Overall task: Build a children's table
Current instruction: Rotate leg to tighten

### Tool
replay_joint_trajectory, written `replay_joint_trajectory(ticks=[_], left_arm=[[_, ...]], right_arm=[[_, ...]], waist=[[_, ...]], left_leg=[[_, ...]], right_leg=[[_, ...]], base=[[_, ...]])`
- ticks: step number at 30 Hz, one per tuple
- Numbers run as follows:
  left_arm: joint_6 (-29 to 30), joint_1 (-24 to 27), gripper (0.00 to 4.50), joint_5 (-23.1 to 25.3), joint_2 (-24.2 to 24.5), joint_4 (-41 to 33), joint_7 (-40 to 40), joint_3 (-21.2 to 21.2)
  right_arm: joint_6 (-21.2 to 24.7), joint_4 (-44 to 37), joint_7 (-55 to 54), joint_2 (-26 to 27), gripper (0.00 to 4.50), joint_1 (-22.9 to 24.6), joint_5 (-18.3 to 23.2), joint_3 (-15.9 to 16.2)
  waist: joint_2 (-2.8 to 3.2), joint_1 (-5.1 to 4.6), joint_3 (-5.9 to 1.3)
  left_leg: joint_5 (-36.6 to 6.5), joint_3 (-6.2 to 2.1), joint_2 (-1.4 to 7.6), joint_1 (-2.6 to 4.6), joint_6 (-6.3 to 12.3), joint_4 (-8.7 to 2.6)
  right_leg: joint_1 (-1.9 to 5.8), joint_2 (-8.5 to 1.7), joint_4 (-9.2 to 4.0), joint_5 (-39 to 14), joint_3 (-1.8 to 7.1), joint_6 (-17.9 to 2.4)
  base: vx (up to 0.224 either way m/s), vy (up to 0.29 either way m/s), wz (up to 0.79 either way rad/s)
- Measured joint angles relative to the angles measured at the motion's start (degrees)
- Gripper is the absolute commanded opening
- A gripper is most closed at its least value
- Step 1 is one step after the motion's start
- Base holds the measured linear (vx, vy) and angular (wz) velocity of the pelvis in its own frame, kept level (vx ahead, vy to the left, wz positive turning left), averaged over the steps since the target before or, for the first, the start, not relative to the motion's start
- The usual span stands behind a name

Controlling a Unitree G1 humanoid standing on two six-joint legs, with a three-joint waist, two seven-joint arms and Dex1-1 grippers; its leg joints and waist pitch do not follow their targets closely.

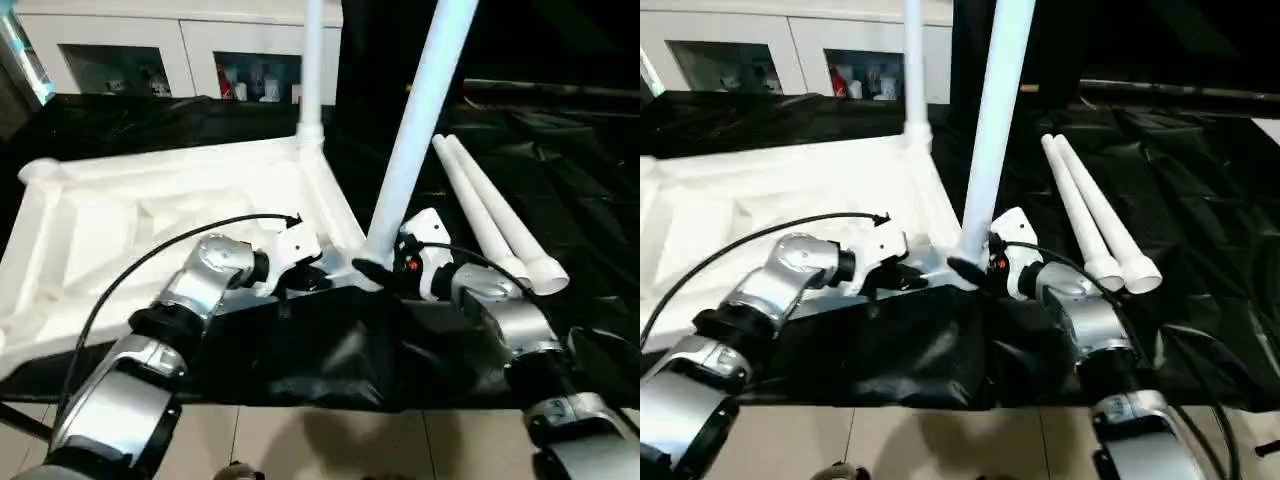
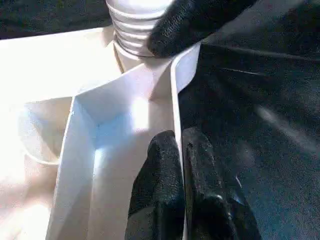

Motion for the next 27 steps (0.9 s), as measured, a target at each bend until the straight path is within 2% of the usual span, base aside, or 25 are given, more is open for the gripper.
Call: replay_joint_trajectory(ticks=[9,19,27], left_arm=[[-0.7,0.8,0.0,-0.3,1.0,-1.3,-2.7,-0.2],[-0.5,1.6,0.0,-0.3,1.6,-2.9,-3.3,0.0],[-0.4,1.8,0.0,-0.3,1.7,-3.0,-3.7,0.1]], right_arm=[[0.7,-1.7,5.8,-2.9,3.53,0.1,-1.3,2.1],[2.0,-2.2,7.2,-2.6,2.78,0.0,-1.0,2.1],[2.3,-2.5,7.2,-2.0,2.75,0.4,-1.0,2.0]], waist=[[-0.06,-0.01,0.01],[-0.27,-0.07,0.03],[-0.59,-0.1,0.04]], left_leg=[[0.1,0.34,0.03,-0.1,0.23,0.27],[0.1,0.5,0.08,-0.13,0.23,0.29],[0.1,1.1,0.39,-0.03,0.22,0.39]], right_leg=[[-0.08,-0.09,0.03,0.0,0.2,0.0],[-0.31,-0.08,0.23,-0.1,0.33,0.0],[-0.34,-0.07,0.38,-0.1,0.41,0.0]], base=[[0.0,0.0,0.0],[0.0,0.0,0.0],[0.0,0.0,0.0]])
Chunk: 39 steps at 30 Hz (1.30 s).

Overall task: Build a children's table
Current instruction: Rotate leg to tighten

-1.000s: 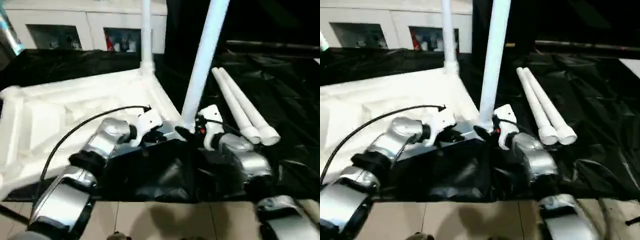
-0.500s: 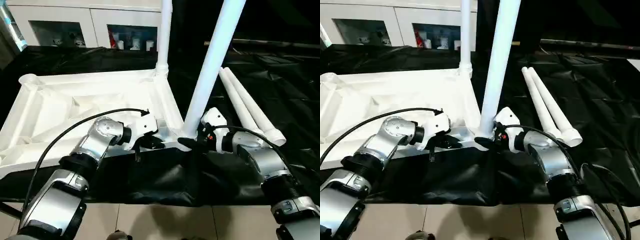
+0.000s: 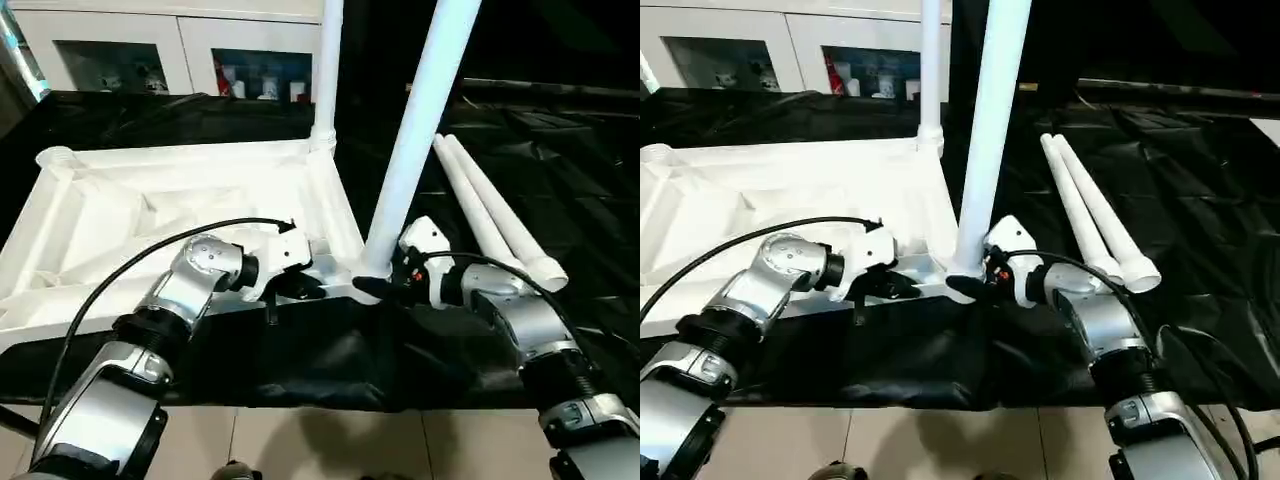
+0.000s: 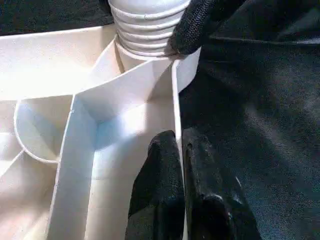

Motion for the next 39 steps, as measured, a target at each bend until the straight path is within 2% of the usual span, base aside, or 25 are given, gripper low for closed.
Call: replay_joint_trajectory(ticks=[5,11,15,17,19,21,24,27,30,35,39], left_arm=[[1.7,0.2,0.0,0.4,-0.6,-0.4,2.6,0.4],[8.4,-3.4,0.0,2.6,-7.9,4.4,17.0,1.4],[11.6,-5.1,0.0,2.9,-12.0,6.8,22.8,1.6],[12.4,-5.2,0.0,3.3,-13.3,6.9,24.7,1.7],[12.7,-5.2,0.0,3.4,-13.6,6.9,25.2,1.7],[12.6,-5.2,0.0,3.6,-13.6,6.9,25.4,1.8],[12.1,-5.2,0.0,3.7,-13.2,6.9,25.0,1.7],[10.5,-5.0,0.0,3.7,-12.0,6.9,23.5,1.6],[8.1,-4.2,0.0,3.5,-9.4,6.1,20.3,1.5],[2.6,-2.0,0.0,2.0,-4.4,3.4,9.5,0.8],[0.9,-1.0,0.0,1.1,-2.2,1.6,4.0,0.4]], right_arm=[[0.0,0.0,-4.4,3.0,2.75,1.2,0.0,-2.0],[-1.9,5.0,-30.2,14.2,2.74,1.3,-0.1,-10.6],[-5.3,10.8,-41.4,18.9,2.74,-1.4,-0.2,-12.8],[-7.0,13.7,-44.4,19.6,2.74,-2.9,-0.7,-12.9],[-7.8,14.5,-44.5,19.7,3.44,-3.2,-0.9,-13.2],[-8.6,15.0,-44.2,19.9,3.44,-3.5,-1.4,-13.3],[-9.5,16.0,-43.3,19.7,3.79,-3.8,-2.6,-13.0],[-9.5,16.3,-39.4,18.2,3.79,-4.2,-2.7,-11.7],[-8.3,14.3,-31.8,14.2,3.79,-3.7,-2.3,-10.1],[-4.5,5.9,-14.5,6.2,3.79,-0.9,-0.8,-6.0],[-4.2,3.5,-7.1,3.6,3.79,0.1,-0.6,-3.3]], waist=[[-0.23,-0.02,-0.03],[-0.81,-0.2,-0.01],[-1.02,-0.44,-0.12],[-1.03,-0.64,-0.13],[-1.03,-0.7,-0.14],[-1.03,-0.74,-0.13],[-1.03,-0.83,-0.13],[-1.02,-1.02,-0.08],[-0.98,-0.99,-0.05],[-0.96,-0.16,-0.05],[-0.93,0.04,-0.03]], left_leg=[[0.0,0.12,0.02,0.16,-0.01,0.04],[0.0,0.19,-0.06,0.37,-0.06,0.18],[0.0,0.2,-0.23,0.46,-0.06,0.18],[0.0,0.19,-0.36,0.46,-0.05,0.17],[0.0,0.16,-0.49,0.46,-0.04,0.17],[0.0,0.13,-0.53,0.44,-0.03,0.16],[0.0,0.1,-0.55,0.39,-0.03,0.16],[0.0,0.09,-0.55,0.35,-0.03,0.05],[0.0,0.07,-0.54,0.35,-0.03,-0.1],[0.0,0.06,-0.49,0.34,-0.04,-0.34],[0.0,0.12,-0.5,0.24,-0.03,-0.28]], right_leg=[[0.01,0.0,0.19,0.0,0.15,0.0],[0.03,0.0,0.38,-0.3,0.48,0.4],[0.03,0.0,0.34,-0.3,0.78,0.5],[0.05,0.0,0.23,-0.3,0.92,0.5],[0.06,0.0,0.21,-0.2,1.04,0.5],[0.04,0.0,0.21,-0.2,1.09,0.5],[0.01,0.0,0.18,-0.2,1.1,0.5],[-0.08,0.0,0.19,-0.2,1.09,0.5],[-0.15,0.02,0.21,0.0,1.06,0.7],[-0.24,0.08,0.35,0.1,1.04,0.5],[-0.25,0.06,0.32,0.0,1.08,0.5]], base=[[0.0,0.0,0.0],[0.0,0.0,0.0],[0.0,0.0,0.0],[0.0,0.0,0.0],[0.0,0.0,0.0],[0.0,0.0,0.0],[0.0,0.0,0.0],[0.0,0.0,0.0],[0.0,0.0,0.0],[0.0,0.0,0.0],[0.0,0.0,0.0]])
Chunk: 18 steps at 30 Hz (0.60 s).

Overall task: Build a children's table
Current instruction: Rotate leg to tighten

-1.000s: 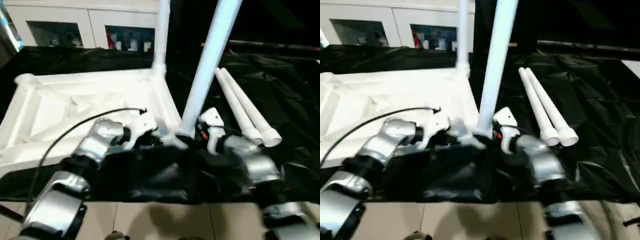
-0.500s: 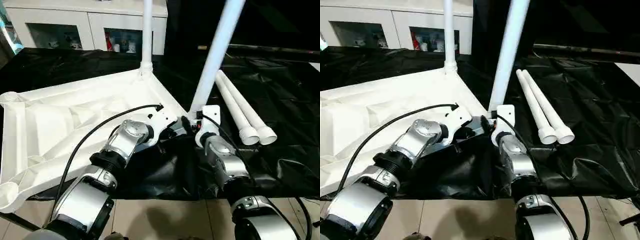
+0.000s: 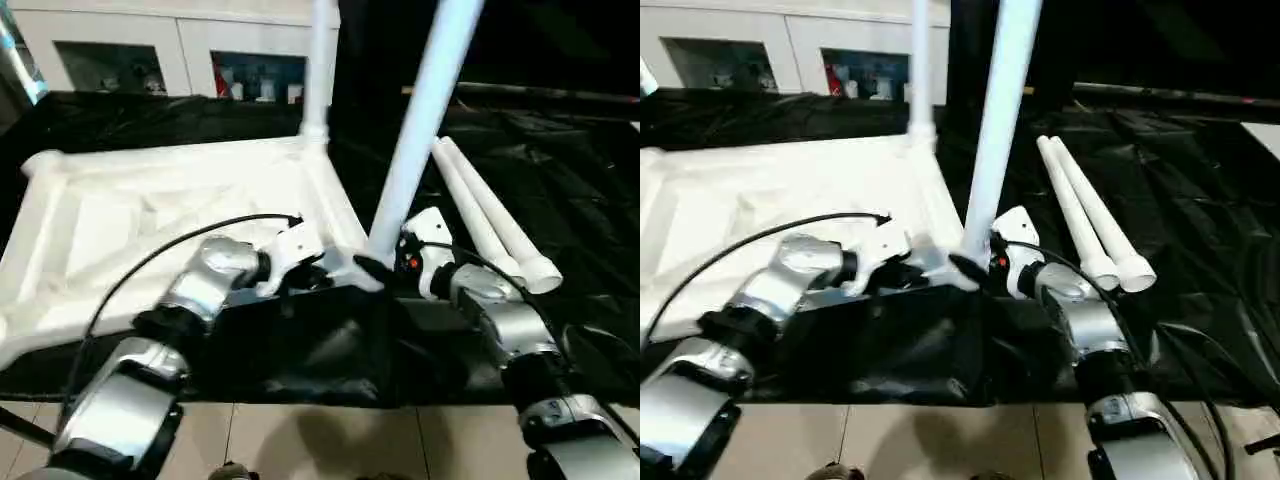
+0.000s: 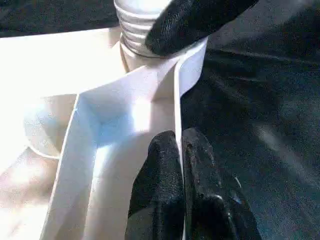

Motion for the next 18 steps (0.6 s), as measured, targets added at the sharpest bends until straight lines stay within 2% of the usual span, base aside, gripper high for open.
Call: replay_joint_trajectory(ticks=[3,7,9,11,14,18], left_arm=[[-0.8,0.7,0.0,-0.8,1.2,-1.3,-3.1,-0.4],[-1.1,0.8,0.0,-0.8,1.4,-1.4,-4.0,-0.3],[-1.2,0.8,0.0,-0.8,1.4,-1.4,-4.0,-0.3],[-1.2,0.9,0.0,-0.8,1.4,-1.4,-4.0,-0.2],[-1.1,1.1,0.0,-0.8,1.5,-1.7,-4.0,-0.2],[-1.0,1.3,0.0,-0.8,1.6,-2.2,-4.0,-0.2]], right_arm=[[0.1,-1.3,5.2,-2.5,3.79,0.2,0.0,1.6],[0.5,-1.3,6.6,-2.7,3.79,0.1,0.0,1.6],[0.6,-1.3,6.8,-2.7,3.45,0.0,0.0,1.6],[1.2,-1.3,7.1,-2.4,3.45,-0.1,0.2,1.6],[1.5,-1.3,7.5,-2.3,3.03,-0.1,0.5,1.7],[1.7,-1.5,8.1,-2.2,2.84,0.2,0.7,1.6]], waist=[[-0.03,0.02,0.02],[-0.04,0.04,0.03],[-0.06,0.04,0.04],[-0.08,0.01,0.05],[-0.09,0.01,0.05],[-0.08,0.0,0.05]], left_leg=[[0.0,0.04,0.0,-0.05,0.06,0.14],[0.0,0.05,0.0,-0.07,0.09,0.16],[0.0,0.05,0.0,-0.06,0.09,0.16],[0.0,0.05,0.0,-0.04,0.09,0.16],[0.0,0.05,0.0,-0.04,0.08,0.16],[0.0,0.05,0.0,-0.03,0.09,0.16]], right_leg=[[0.0,-0.02,-0.01,-0.1,0.05,0.0],[0.0,-0.02,-0.02,-0.1,0.05,-0.1],[0.0,-0.02,0.0,-0.2,0.05,-0.1],[0.0,-0.02,0.01,-0.2,0.05,-0.1],[0.0,-0.02,0.02,-0.2,0.05,-0.1],[0.0,-0.02,0.02,-0.2,0.05,-0.1]], base=[[0.0,0.0,0.0],[0.0,0.0,0.0],[0.0,0.0,0.0],[0.0,0.0,0.0],[0.0,0.0,0.0],[0.0,0.0,0.0]])
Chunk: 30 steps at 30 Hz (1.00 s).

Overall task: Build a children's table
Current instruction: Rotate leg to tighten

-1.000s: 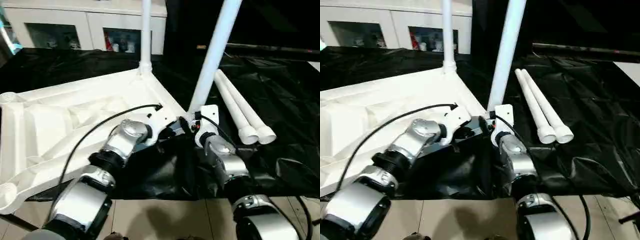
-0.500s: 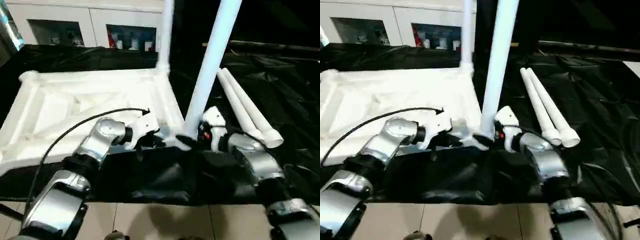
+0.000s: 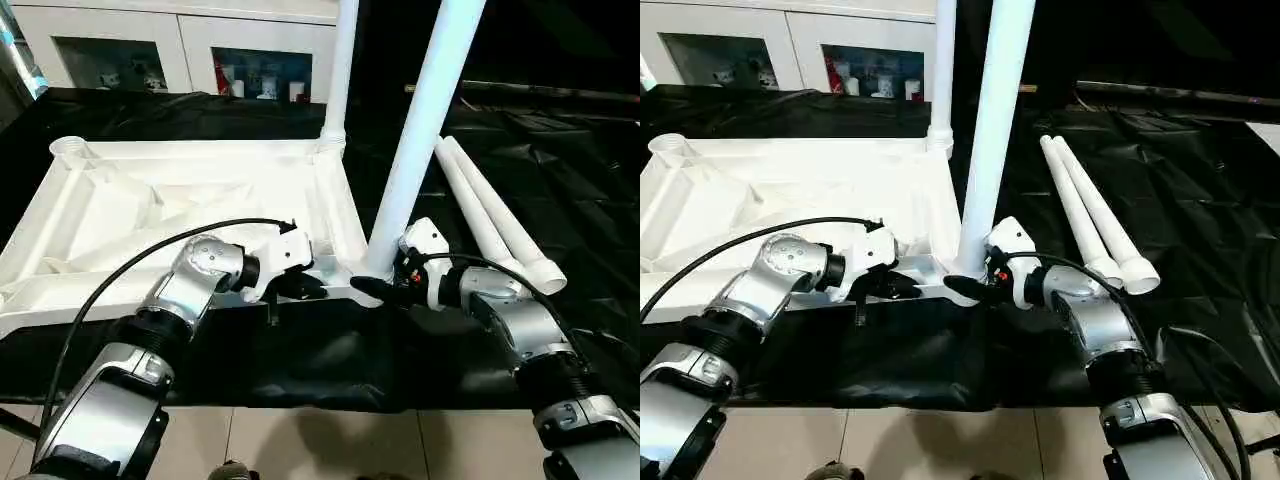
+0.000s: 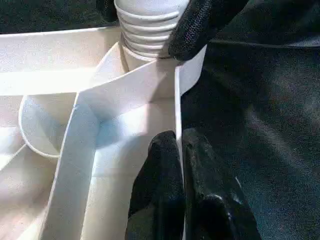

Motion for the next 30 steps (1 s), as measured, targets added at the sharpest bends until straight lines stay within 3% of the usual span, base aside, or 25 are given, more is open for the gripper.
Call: replay_joint_trajectory(ticks=[4,10,15,17,20,24,30], left_arm=[[1.5,-0.8,0.0,0.2,-0.9,1.4,3.0,0.5],[6.6,-5.8,0.0,2.6,-8.9,8.7,17.7,1.0],[9.4,-7.2,0.0,3.0,-13.1,10.7,24.3,1.1],[9.7,-7.2,0.0,3.1,-13.5,10.8,25.0,1.2],[9.5,-7.2,0.0,3.3,-13.5,11.0,25.0,1.5],[8.7,-7.5,0.0,3.3,-13.3,11.5,24.7,1.4],[5.7,-7.0,0.0,2.9,-10.0,11.1,19.5,1.4]], right_arm=[[0.1,0.4,-5.2,2.6,2.75,0.9,0.4,-2.3],[-0.6,6.7,-30.8,11.9,2.73,-1.5,-0.3,-9.8],[-2.3,9.9,-44.0,16.9,2.73,-3.4,-1.3,-11.9],[-3.3,10.9,-45.0,17.1,2.73,-3.9,-2.3,-11.9],[-4.2,12.0,-44.7,17.1,3.42,-4.4,-2.8,-11.8],[-4.5,12.5,-43.0,16.7,3.51,-4.6,-2.7,-11.8],[-2.1,8.0,-28.5,10.3,3.51,-2.3,-1.7,-9.0]], waist=[[0.0,-0.09,0.0],[-0.08,-0.52,0.0],[-0.03,-0.65,-0.06],[-0.02,-0.69,-0.06],[0.08,-0.85,-0.1],[0.13,-0.88,-0.1],[0.22,-0.79,-0.04]], left_leg=[[0.0,0.01,-0.01,0.07,-0.01,0.07],[0.0,0.02,-0.09,0.17,-0.03,0.13],[0.0,-0.03,-0.12,0.21,-0.03,0.12],[0.0,-0.03,-0.13,0.21,-0.03,0.12],[0.0,-0.03,-0.13,0.19,-0.03,0.12],[0.0,-0.04,-0.13,0.17,-0.03,0.11],[0.0,-0.05,-0.11,0.15,-0.03,-0.07]], right_leg=[[0.02,0.0,0.08,0.0,0.04,0.0],[0.07,-0.03,0.03,-0.1,0.16,0.1],[0.12,-0.03,0.0,-0.1,0.15,0.2],[0.14,-0.03,-0.01,-0.1,0.15,0.2],[0.14,-0.03,-0.03,-0.1,0.16,0.2],[0.14,-0.03,-0.03,0.0,0.16,0.2],[0.06,-0.02,0.0,0.1,0.1,0.3]], base=[[0.0,0.0,0.0],[0.0,0.0,0.0],[0.0,0.0,0.0],[0.0,0.0,0.0],[0.0,0.0,0.0],[0.0,0.0,0.0],[0.0,0.0,0.0]])
